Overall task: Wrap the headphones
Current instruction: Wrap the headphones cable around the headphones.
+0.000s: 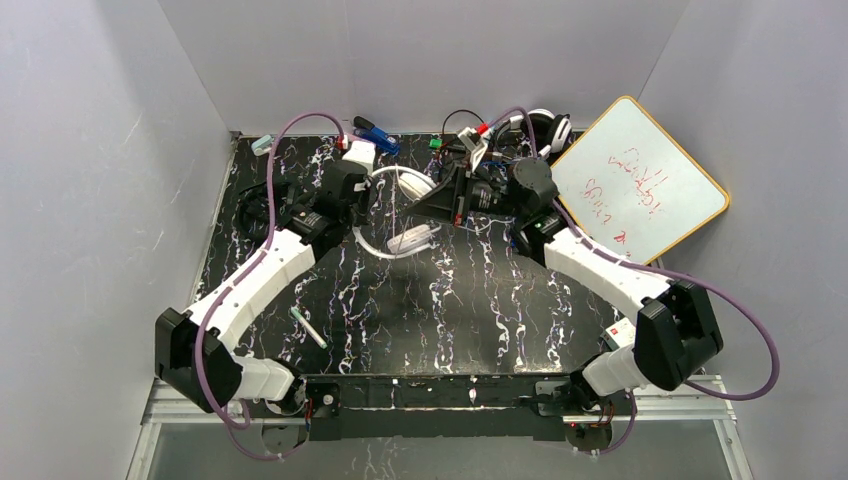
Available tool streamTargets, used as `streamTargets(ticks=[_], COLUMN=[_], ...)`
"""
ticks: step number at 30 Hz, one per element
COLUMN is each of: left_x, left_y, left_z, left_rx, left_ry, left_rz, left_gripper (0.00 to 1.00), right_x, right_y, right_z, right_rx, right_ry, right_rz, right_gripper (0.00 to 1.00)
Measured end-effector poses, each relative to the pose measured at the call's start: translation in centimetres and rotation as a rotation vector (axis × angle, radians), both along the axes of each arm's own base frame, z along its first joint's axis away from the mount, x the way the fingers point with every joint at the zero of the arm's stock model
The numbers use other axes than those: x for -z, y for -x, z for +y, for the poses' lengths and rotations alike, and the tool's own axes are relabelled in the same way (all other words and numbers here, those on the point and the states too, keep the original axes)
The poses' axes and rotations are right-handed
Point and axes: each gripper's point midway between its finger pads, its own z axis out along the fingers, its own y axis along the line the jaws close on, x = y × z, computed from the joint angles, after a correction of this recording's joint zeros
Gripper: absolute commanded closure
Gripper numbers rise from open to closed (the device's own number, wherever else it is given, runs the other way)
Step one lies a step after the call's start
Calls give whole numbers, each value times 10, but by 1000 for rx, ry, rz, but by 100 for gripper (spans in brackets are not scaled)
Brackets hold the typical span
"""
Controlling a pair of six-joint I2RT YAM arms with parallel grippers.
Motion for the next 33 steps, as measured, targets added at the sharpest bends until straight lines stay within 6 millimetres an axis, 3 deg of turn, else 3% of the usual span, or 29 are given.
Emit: streamTargets(ticks=[11, 21, 25, 30, 33], left_x=[6, 34, 37, 26, 22], left_y=[30, 64, 69, 69, 76], left_z=[-30, -78, -82, -82, -79], left_rx=[293, 505, 505, 464, 459], left_ry=[-6, -19, -26, 4, 1], left_rz=[154, 336, 388, 408, 434], left_gripper=[100, 100, 100, 100, 100], right_x=[15, 50, 61, 70, 77], right_y=[-38, -38, -41, -53, -64], right_z=[-21, -42, -47, -54, -63], right_rx=[-103, -118, -101, -44, 22], right_ry=[208, 346, 387, 425, 458], right_rz=[-44, -63, -78, -111, -135], right_gripper=[99, 96, 88, 79, 68])
